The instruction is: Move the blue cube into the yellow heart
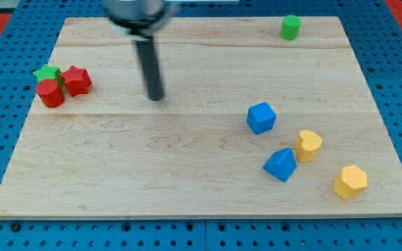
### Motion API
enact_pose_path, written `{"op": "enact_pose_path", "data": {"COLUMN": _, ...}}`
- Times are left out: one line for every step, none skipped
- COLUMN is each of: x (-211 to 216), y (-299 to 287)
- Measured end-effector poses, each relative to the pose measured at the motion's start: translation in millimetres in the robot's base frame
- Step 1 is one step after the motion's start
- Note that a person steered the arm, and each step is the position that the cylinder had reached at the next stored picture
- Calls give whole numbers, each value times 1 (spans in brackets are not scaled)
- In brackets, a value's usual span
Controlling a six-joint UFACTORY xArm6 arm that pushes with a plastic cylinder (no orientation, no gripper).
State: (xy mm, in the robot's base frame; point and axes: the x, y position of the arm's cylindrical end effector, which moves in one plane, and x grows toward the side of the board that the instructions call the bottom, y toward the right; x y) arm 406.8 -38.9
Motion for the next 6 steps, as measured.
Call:
{"op": "enact_pose_path", "data": {"x": 18, "y": 57}}
{"op": "enact_pose_path", "data": {"x": 25, "y": 81}}
{"op": "enact_pose_path", "data": {"x": 33, "y": 115}}
{"op": "enact_pose_path", "data": {"x": 58, "y": 145}}
{"op": "enact_pose_path", "data": {"x": 75, "y": 156}}
{"op": "enact_pose_path", "data": {"x": 79, "y": 164}}
